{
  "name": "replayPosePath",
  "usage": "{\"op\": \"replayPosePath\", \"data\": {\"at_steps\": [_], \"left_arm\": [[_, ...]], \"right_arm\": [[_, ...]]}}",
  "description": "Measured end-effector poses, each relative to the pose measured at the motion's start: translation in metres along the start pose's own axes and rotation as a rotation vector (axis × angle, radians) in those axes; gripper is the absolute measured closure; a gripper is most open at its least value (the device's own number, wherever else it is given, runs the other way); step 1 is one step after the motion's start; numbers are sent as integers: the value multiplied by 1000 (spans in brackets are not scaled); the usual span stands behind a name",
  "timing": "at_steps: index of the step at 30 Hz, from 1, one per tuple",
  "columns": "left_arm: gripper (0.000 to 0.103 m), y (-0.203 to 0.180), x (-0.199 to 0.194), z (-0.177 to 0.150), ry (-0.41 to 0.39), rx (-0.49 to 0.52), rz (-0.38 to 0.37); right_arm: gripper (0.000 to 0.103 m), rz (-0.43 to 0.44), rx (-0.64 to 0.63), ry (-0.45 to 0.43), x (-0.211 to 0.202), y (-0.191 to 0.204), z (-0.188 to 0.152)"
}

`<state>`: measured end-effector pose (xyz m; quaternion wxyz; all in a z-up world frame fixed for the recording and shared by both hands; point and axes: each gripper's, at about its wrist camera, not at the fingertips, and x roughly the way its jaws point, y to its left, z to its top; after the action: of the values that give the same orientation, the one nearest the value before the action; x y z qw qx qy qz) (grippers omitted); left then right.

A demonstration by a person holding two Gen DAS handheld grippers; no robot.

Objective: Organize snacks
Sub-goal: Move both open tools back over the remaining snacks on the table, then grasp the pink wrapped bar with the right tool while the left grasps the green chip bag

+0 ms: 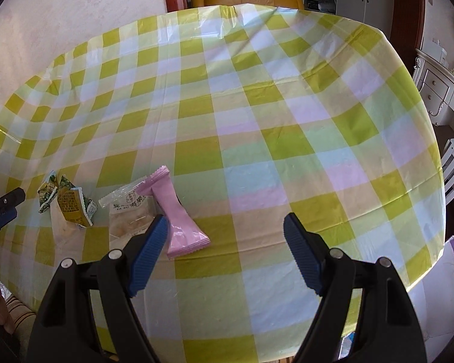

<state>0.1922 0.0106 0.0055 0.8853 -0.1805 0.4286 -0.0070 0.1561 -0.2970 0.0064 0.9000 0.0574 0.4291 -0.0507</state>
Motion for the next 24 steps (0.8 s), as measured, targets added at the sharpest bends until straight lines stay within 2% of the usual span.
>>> {"op": "replayPosePath", "data": {"at_steps": [7, 16, 17, 18, 19, 21, 22, 24], "left_arm": [[39, 4, 39, 13, 48, -50, 41], [42, -15, 59, 15, 80, 51, 81], [45, -18, 60, 14, 84, 71, 85], [50, -22, 61, 14, 86, 93, 101], [53, -24, 62, 13, 87, 109, 105], [61, -24, 62, 13, 88, 117, 97], [62, -24, 61, 13, 88, 118, 96], [64, -23, 61, 12, 84, 122, 94]], "right_arm": [[24, 24, -23, 23, 17, 14, 8], [25, -2, -46, 78, 41, 21, 12], [27, -9, -49, 87, 45, 21, 12], [37, -11, -51, 103, 49, 22, 12], [41, -6, -49, 124, 53, 22, 11], [43, -10, -51, 123, 55, 22, 10], [45, -10, -53, 122, 55, 23, 11], [55, -28, -61, 118, 54, 24, 10]]}}
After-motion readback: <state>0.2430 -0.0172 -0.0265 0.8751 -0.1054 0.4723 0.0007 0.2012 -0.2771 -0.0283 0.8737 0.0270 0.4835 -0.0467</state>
